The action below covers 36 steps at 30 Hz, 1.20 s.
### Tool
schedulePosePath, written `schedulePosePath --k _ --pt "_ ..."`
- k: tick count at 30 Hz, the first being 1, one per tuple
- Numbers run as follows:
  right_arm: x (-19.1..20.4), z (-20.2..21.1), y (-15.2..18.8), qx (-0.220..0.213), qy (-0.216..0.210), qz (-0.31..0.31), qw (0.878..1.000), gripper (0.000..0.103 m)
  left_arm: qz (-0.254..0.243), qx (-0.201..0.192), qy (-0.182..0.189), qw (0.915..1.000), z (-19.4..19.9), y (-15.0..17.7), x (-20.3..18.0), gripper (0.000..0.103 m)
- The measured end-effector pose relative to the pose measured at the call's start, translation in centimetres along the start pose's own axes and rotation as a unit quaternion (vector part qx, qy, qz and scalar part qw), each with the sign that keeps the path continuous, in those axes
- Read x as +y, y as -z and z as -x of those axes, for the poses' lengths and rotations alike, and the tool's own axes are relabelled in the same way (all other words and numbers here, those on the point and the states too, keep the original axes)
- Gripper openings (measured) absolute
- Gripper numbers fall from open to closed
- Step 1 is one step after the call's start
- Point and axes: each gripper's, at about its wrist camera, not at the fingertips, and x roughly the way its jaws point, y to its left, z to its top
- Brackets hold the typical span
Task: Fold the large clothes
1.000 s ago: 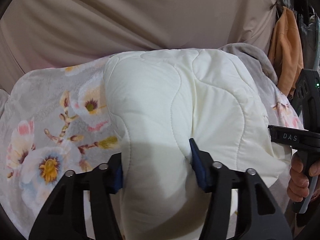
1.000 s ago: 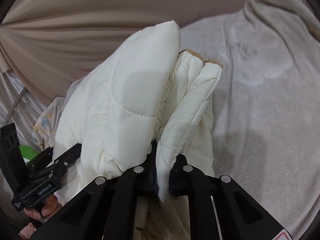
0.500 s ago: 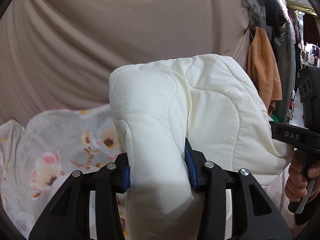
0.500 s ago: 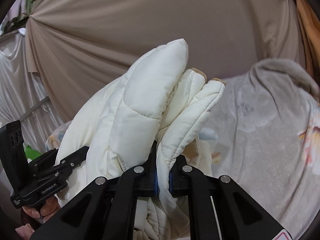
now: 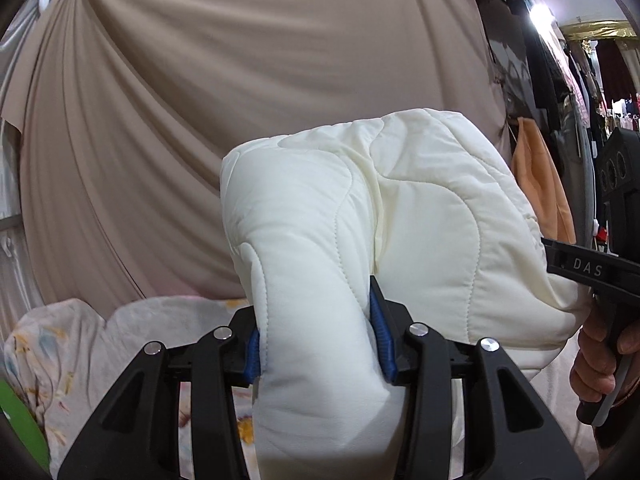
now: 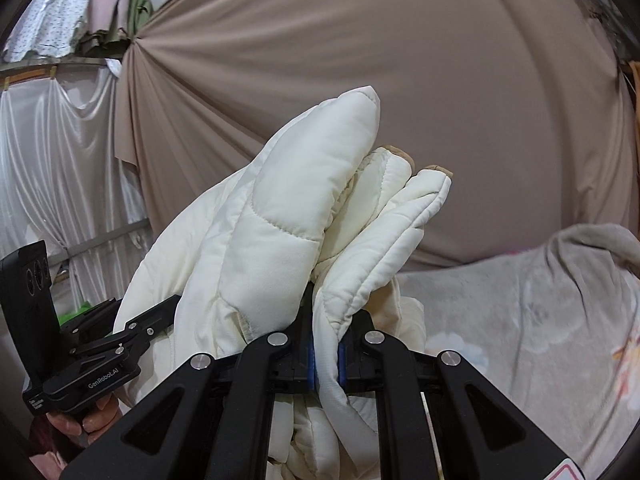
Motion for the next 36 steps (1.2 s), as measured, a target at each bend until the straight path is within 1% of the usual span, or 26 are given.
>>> schedulePosePath --k 5,7,9,10,12,13,14,15,16,17,18,19,20,21,22,24,25,27,28,29,30,32,33,34,35,36 --pt "2.0 -3.1 -1.2 -0.017 -0.023 0.010 1.000 0.009 -0.004 -0.030 -0.014 0.9994 -0.5 -0.6 3.3 0.043" --pt "1.8 -5.5 -1.0 -0.008 -0.030 0.004 1.000 0.009 -0.003 -0.032 -0.020 0.9993 -1.9 0.1 4.7 0.043" --pt "0.8 -8.8 0.1 0.012 -0.033 -0.008 0.999 0.010 -0.001 -0.021 -0.023 0.9995 -4.0 1.4 5.8 0.044" --pt "0.2 -10.7 1.0 0.029 -0.034 -0.015 0.999 0.010 0.004 -0.009 -0.023 0.9997 -5.5 2.4 6.5 0.045" --pt "-1.4 -14.3 3.1 0.059 -0.024 -0.036 0.997 0.011 0.020 0.032 -0.019 0.9991 -9.5 5.4 8.1 0.047" --pt "-2.8 -16.7 5.0 0.084 -0.016 -0.051 0.995 0.013 0.030 0.058 -0.016 0.9977 -11.7 7.1 8.8 0.047" --pt "-4.1 -19.1 7.0 0.113 -0.001 -0.063 0.992 0.015 0.037 0.095 -0.018 0.9946 -14.5 9.4 9.3 0.048" --pt "-5.4 -21.2 9.1 0.144 0.018 -0.073 0.987 0.017 0.038 0.132 -0.023 0.9902 -17.0 11.7 9.6 0.048" --pt "-7.0 -23.6 11.9 0.189 0.043 -0.084 0.978 0.018 0.037 0.171 -0.031 0.9841 -19.3 14.0 9.7 0.048" --pt "-8.3 -25.3 14.2 0.229 0.064 -0.094 0.967 0.018 0.042 0.211 -0.052 0.9752 -21.4 16.8 10.0 0.059" --pt "-9.5 -25.9 16.0 0.245 0.080 -0.108 0.960 0.019 0.053 0.198 -0.063 0.9768 -21.3 17.9 10.4 0.061" --pt "-10.6 -25.5 16.9 0.233 0.069 -0.131 0.961 0.021 0.058 0.183 -0.059 0.9797 -20.7 18.3 10.7 0.062" --pt "-11.3 -24.8 16.9 0.226 0.064 -0.145 0.961 0.029 0.057 0.178 -0.050 0.9810 -20.1 18.0 11.0 0.062" --pt "-11.7 -24.2 16.5 0.222 0.066 -0.149 0.961 0.030 0.058 0.177 -0.051 0.9812 -19.7 17.6 11.2 0.062" --pt "-11.8 -23.4 15.7 0.213 0.071 -0.149 0.963 0.031 0.057 0.176 -0.056 0.9812 -19.2 16.9 11.2 0.062" --pt "-11.2 -20.9 13.4 0.175 0.082 -0.136 0.972 0.032 0.059 0.164 -0.071 0.9822 -17.5 15.5 11.4 0.062" --pt "-10.4 -19.9 12.3 0.161 0.076 -0.127 0.976 0.033 0.057 0.160 -0.074 0.9828 -16.7 14.8 11.3 0.062" --pt "-8.4 -18.1 10.6 0.143 0.045 -0.114 0.982 0.044 0.049 0.155 -0.087 0.9829 -15.0 13.7 10.9 0.066" --pt "-7.4 -17.6 10.3 0.138 0.029 -0.110 0.984 0.056 0.047 0.154 -0.093 0.9826 -14.3 13.2 10.4 0.067" --pt "-6.4 -17.3 10.0 0.138 0.015 -0.106 0.985 0.065 0.046 0.157 -0.095 0.9820 -13.9 13.0 10.2 0.067" --pt "-5.2 -17.4 10.2 0.146 -0.001 -0.099 0.984 0.065 0.046 0.163 -0.093 0.9812 -13.8 12.7 9.9 0.067" --pt "-3.5 -18.1 10.7 0.165 -0.008 -0.080 0.983 0.065 0.050 0.173 -0.090 0.9796 -13.7 12.6 9.3 0.067" --pt "-2.4 -18.7 11.5 0.177 0.000 -0.057 0.983 0.064 0.049 0.176 -0.092 0.9789 -13.6 12.6 9.0 0.067" --pt "-1.8 -19.2 12.4 0.186 0.014 -0.033 0.982 0.055 0.047 0.177 -0.095 0.9784 -13.6 12.8 9.0 0.067" --pt "-1.4 -19.6 13.0 0.196 0.027 -0.013 0.980 0.030 0.046 0.180 -0.098 0.9778 -13.6 12.8 8.8 0.067" --pt "-1.0 -20.3 13.8 0.215 0.040 0.005 0.976 0.018 0.046 0.183 -0.100 0.9769 -13.7 13.0 8.8 0.067"
